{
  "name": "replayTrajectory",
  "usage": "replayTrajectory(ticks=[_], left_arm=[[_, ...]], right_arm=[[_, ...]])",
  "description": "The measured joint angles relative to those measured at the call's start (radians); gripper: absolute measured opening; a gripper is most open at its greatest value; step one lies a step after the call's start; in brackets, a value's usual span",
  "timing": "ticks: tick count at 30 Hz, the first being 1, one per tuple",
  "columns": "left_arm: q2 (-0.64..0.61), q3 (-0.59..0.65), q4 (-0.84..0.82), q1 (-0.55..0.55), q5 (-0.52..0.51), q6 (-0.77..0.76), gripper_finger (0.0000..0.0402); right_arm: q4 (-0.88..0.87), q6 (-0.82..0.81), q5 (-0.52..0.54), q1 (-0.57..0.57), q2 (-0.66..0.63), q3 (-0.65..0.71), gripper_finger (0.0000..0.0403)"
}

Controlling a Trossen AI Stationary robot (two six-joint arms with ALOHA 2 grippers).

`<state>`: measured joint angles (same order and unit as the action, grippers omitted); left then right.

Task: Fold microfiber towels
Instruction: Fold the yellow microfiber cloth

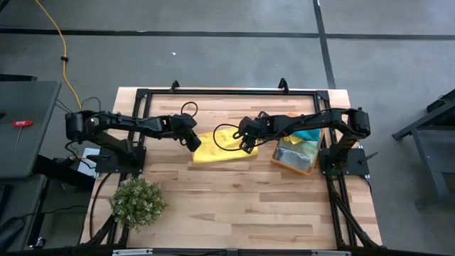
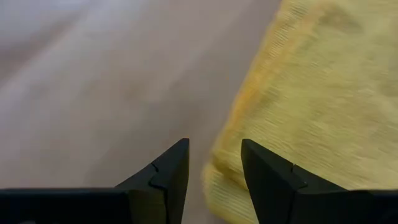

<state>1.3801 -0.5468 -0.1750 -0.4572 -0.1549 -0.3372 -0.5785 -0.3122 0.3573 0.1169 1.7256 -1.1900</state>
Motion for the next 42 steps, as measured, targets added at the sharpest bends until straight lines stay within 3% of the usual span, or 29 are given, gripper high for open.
replayTrajectory(ticks=[3, 9, 17, 24, 32, 42], left_arm=[[0.003, 0.0, 0.014, 0.0, -0.049, 0.014, 0.0135], [0.003, 0.0, 0.006, 0.002, 0.054, 0.019, 0.0135], [0.035, -0.001, 0.008, -0.001, 0.004, 0.027, 0.0119], [0.034, -0.001, 0.022, -0.001, 0.004, 0.037, 0.0086], [0.034, -0.001, 0.014, 0.008, 0.012, 0.029, 0.0008], [0.025, -0.001, -0.013, 0.055, 0.012, 0.034, 0.0001]], right_arm=[[0.0, 0.0, 0.0, 0.0, 0.0, 0.0, 0.0226], [0.0, 0.0, -0.001, 0.0, 0.0, 0.0, 0.0226], [0.0, -0.001, -0.02, 0.0, 0.0, 0.0, 0.0226], [0.0, -0.001, -0.02, 0.0, 0.0, 0.0, 0.0226], [0.0, -0.001, -0.02, 0.0, 0.0, 0.0, 0.0226], [0.0, -0.001, -0.02, 0.0, 0.0, 0.0, 0.0226]])
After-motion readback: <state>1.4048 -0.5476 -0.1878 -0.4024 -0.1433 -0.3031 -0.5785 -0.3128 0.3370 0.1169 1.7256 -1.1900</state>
